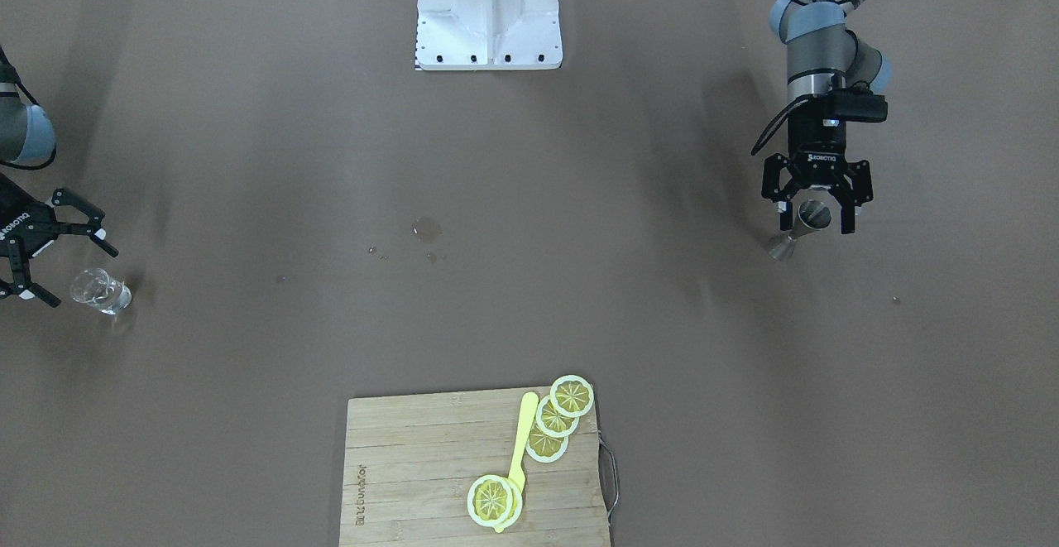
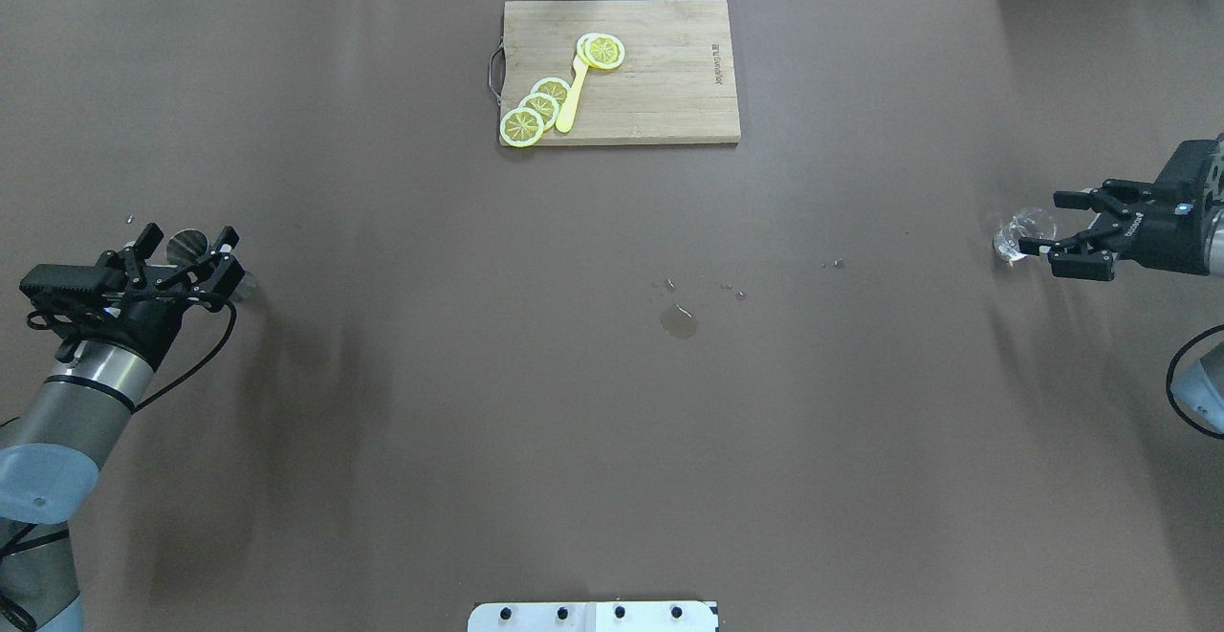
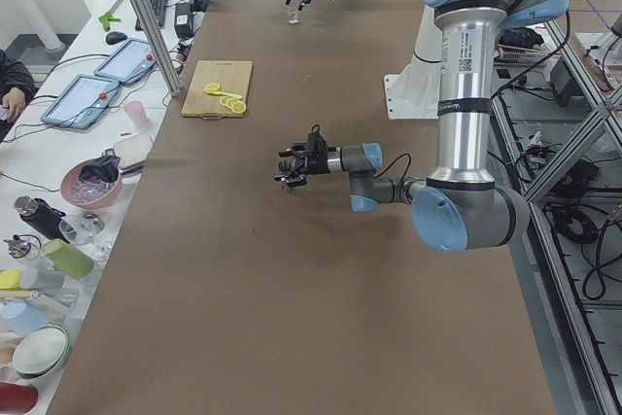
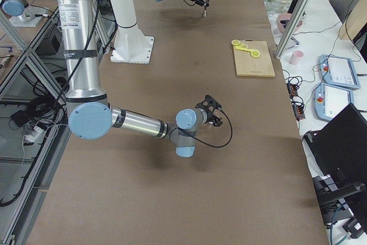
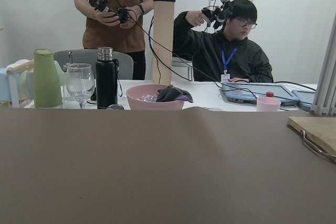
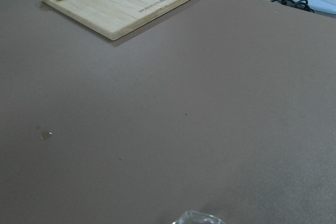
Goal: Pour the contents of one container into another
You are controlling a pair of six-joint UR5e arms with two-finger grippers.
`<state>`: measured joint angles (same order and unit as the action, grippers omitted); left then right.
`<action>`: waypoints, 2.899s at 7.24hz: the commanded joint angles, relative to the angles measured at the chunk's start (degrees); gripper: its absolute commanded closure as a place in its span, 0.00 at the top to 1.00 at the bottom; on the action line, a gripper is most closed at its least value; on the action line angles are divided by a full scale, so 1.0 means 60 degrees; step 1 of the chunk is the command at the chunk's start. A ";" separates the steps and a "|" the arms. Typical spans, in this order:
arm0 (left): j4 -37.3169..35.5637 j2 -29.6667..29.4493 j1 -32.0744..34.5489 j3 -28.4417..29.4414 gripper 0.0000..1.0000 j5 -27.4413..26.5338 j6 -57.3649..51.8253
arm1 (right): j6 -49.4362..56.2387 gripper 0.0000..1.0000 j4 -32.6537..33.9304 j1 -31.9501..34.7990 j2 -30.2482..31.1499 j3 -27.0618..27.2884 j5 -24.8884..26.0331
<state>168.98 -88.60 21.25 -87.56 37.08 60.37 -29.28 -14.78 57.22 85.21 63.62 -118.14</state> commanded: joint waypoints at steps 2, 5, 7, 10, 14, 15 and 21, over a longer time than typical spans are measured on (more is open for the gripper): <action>0.0021 -0.0423 -0.0142 0.0763 0.95 -0.0335 0.0163 | 0.0090 1.00 -0.0128 -0.0001 -0.0125 -0.0262 0.0045; 0.0108 -0.0468 -0.0377 0.1116 0.95 -0.0833 0.0427 | 0.0105 0.97 -0.0158 -0.0132 -0.0124 -0.0335 0.0089; 0.0211 -0.0526 -0.0581 0.1321 0.95 -0.1140 0.0543 | 0.0120 0.96 -0.0173 -0.0541 -0.0139 -0.0438 0.0425; 0.0196 -0.0789 -0.0699 0.1584 0.91 -0.1155 0.0559 | 0.0383 0.94 -0.0217 -0.0602 -0.0139 -0.0686 0.0441; 0.0196 -0.0819 -0.0699 0.1629 0.70 -0.1155 0.0558 | 0.0544 0.91 -0.0202 -0.0675 -0.0314 -0.0963 0.0822; 0.0211 -0.0819 -0.0699 0.1614 0.58 -0.1141 0.0559 | 0.0544 0.90 -0.0202 -0.0675 -0.0329 -0.0965 0.0837; 0.0226 -0.0805 -0.0699 0.1585 0.26 -0.1155 0.0559 | 0.0559 0.42 -0.0217 -0.0675 -0.0329 -0.0980 0.0851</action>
<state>170.27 -93.43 17.05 -77.98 30.18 63.72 -25.99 -16.08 53.17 83.22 57.73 -113.07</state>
